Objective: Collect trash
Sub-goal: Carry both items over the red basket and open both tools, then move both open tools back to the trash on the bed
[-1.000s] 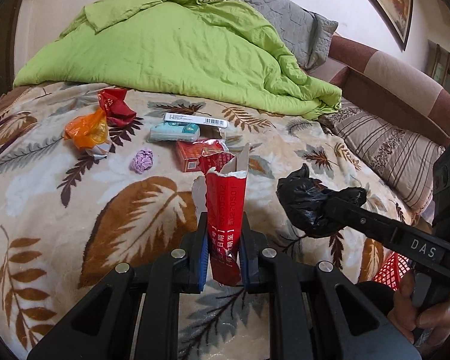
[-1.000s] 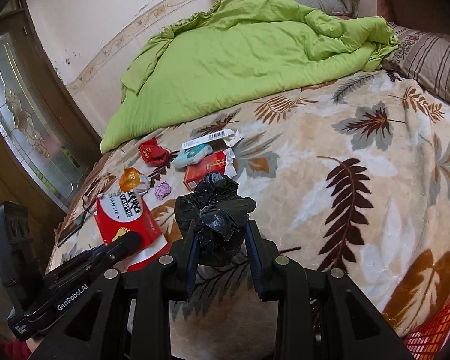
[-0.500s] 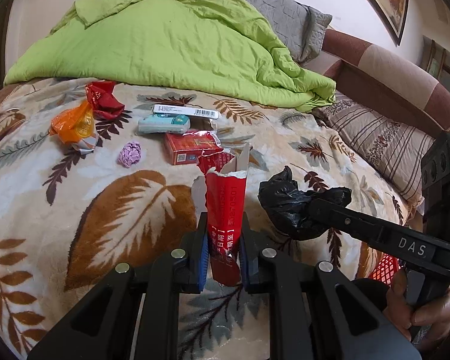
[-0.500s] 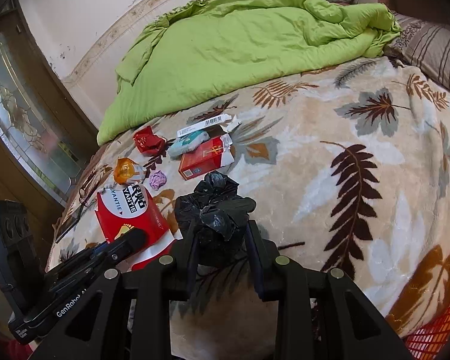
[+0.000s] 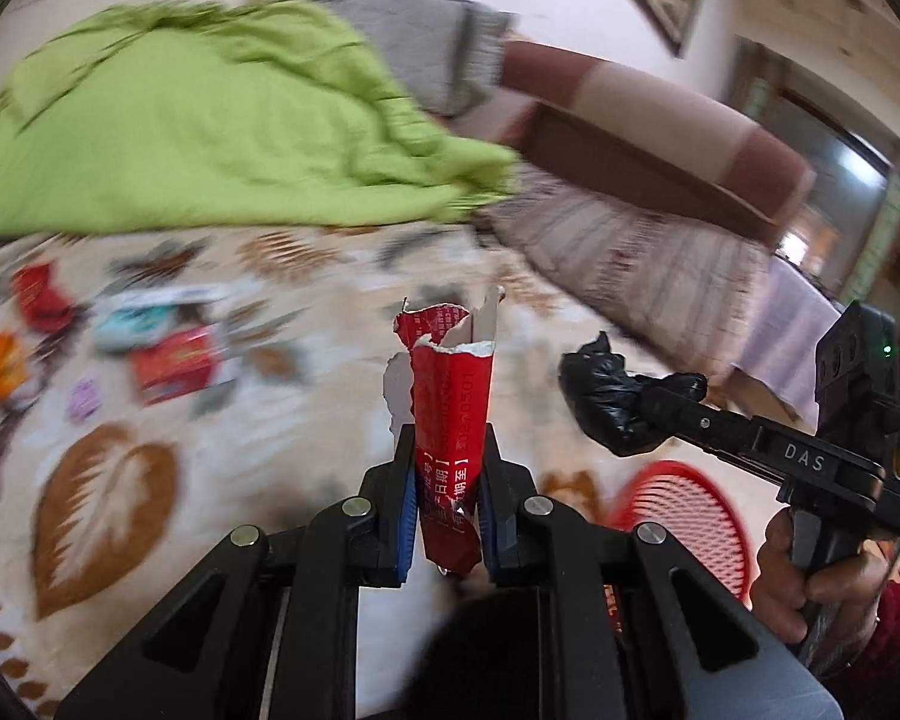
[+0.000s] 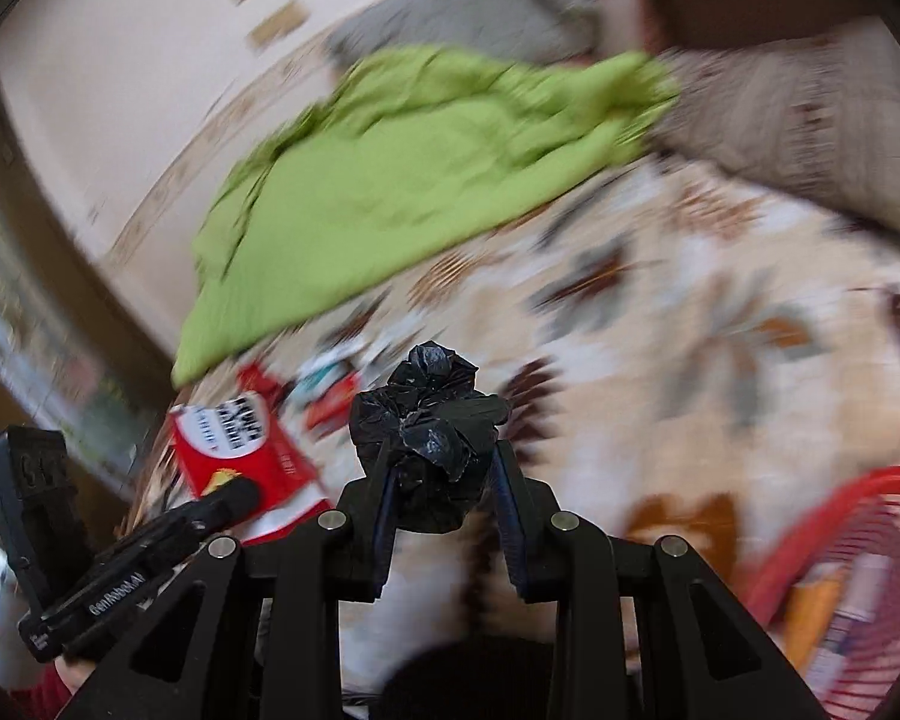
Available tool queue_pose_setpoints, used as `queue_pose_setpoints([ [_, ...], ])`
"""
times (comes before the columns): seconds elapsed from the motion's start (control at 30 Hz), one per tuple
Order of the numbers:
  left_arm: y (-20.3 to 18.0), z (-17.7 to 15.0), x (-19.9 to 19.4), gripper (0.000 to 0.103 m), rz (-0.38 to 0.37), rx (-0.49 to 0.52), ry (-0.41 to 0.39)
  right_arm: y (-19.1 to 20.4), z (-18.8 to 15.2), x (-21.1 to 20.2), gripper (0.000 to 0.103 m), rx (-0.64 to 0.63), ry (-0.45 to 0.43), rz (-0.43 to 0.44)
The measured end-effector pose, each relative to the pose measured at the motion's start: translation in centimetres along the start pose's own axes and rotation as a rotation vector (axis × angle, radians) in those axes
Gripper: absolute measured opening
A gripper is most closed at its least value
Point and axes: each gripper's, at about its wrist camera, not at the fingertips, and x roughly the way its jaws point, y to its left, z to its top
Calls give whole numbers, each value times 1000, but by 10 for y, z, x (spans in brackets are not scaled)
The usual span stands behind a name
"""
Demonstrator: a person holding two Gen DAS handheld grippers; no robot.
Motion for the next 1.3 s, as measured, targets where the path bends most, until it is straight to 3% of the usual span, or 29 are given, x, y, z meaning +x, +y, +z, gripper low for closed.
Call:
queue_pose_setpoints([
  [0.17, -73, 8, 22, 16, -169, 87, 62, -52, 6, -80, 32, 51, -77, -143],
  [0.33, -140, -5, 63, 16, -344, 131, 204, -96, -9, -139, 32, 91, -110, -294],
  [0.5, -171, -24, 99, 16, -413, 147, 318, -135, -23, -162, 34, 180, -99, -368],
  [0.57, -180, -30, 108, 27, -429, 169, 350, -146, -29, -164, 36, 203, -86, -382],
  [0.63, -181, -32, 111, 63, -411, 158, 358, -154, -34, -160, 45, 228, -61, -376],
  [0.8, -156, -23, 100, 64, -362, 101, 310, -162, -37, -158, 48, 251, -53, -396],
  [0.97, -115, -9, 83, 64, -275, 39, 241, -141, -23, -143, 48, 173, -62, -360],
  [1.3, -11, 3, 20, 65, -24, -32, 100, -42, -4, -37, 51, -61, 52, -146],
])
